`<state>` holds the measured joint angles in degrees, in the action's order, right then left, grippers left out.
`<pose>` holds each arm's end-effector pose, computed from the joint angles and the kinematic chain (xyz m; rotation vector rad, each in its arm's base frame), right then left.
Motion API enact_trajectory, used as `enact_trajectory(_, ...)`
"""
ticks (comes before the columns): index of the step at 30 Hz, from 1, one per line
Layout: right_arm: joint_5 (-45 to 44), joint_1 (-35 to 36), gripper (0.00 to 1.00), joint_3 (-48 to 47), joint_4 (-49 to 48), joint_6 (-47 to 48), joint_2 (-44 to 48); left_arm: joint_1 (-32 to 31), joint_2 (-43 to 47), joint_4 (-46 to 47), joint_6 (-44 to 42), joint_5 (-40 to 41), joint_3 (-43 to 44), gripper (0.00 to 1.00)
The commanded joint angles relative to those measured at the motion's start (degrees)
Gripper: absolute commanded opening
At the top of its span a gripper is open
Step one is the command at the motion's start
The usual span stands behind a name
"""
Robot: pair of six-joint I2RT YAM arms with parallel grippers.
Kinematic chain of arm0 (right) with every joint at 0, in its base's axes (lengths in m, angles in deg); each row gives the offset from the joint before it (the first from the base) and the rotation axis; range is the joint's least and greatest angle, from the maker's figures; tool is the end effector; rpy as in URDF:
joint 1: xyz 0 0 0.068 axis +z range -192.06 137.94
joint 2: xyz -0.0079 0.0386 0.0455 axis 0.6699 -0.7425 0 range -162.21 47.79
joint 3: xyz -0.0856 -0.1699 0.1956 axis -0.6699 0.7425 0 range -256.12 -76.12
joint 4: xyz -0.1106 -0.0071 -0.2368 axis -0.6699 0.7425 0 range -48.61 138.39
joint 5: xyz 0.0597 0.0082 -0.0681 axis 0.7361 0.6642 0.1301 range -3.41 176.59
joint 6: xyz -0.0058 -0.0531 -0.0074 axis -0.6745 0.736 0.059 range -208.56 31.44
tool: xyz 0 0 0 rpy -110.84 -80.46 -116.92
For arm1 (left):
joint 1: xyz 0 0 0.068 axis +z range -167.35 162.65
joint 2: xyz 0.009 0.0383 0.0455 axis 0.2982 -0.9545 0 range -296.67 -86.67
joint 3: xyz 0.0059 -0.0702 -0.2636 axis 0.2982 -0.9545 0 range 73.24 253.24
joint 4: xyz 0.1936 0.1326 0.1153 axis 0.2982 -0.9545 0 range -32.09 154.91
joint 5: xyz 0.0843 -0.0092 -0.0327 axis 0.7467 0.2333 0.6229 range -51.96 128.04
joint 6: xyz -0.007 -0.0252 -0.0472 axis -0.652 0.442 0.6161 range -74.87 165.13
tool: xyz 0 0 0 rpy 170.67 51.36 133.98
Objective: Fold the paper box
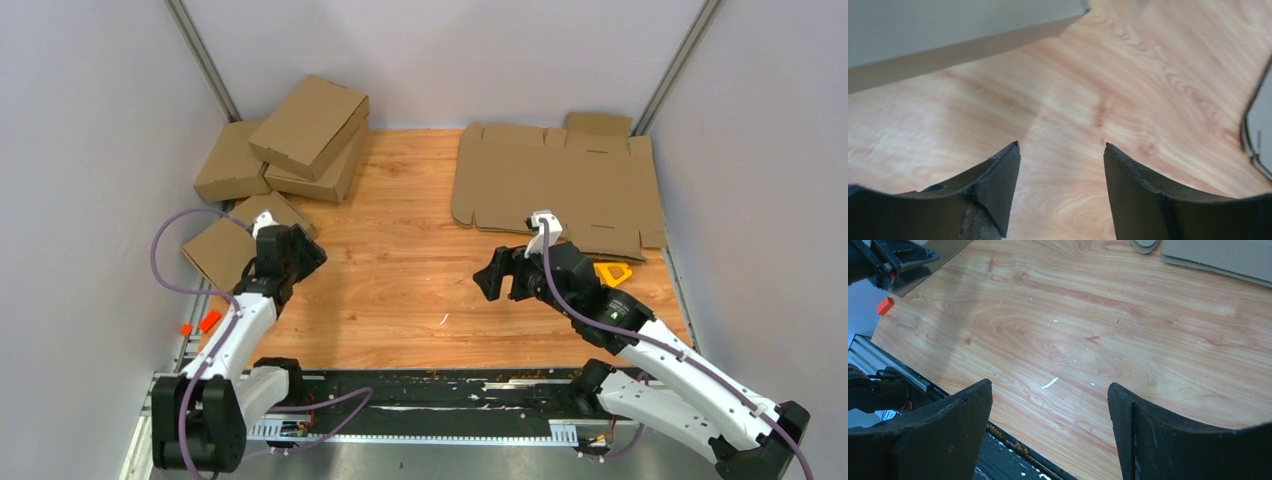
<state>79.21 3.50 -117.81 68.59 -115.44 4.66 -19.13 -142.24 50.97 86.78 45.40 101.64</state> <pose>0.1220 0.1180 0.2955 -0.2651 2.1134 0.6352 0.1985 -0.0016 0.2009 -0.8445 2.1324 -0.2489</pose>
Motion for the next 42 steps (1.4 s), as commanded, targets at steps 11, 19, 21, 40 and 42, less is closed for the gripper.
enact_trajectory(11,0.09,-0.15,0.84,-3.76,-0.84,-0.18,0.68,-2.36,-37.35,6.61,-12.85,-9.92,26.27,0.46)
enact_trajectory(19,-0.40,-0.12,0.84,-4.80,0.12,0.50,-0.28,5.63,-40.05,10.26,-5.39,2.40,25.51,0.50)
enact_trajectory(21,-0.53,-0.12,0.84,-4.73,-0.13,0.66,-0.24,7.88,-38.29,13.25,-3.24,4.02,22.83,0.53)
enact_trajectory(40,-0.32,-0.12,0.84,-4.76,-0.61,2.34,-0.63,0.75,-27.12,6.91,-9.80,-4.79,18.77,0.79)
enact_trajectory(42,-2.61,-0.12,0.85,-4.61,-0.15,4.25,-0.05,0.48,-20.97,7.62,-9.88,-6.82,14.04,0.87)
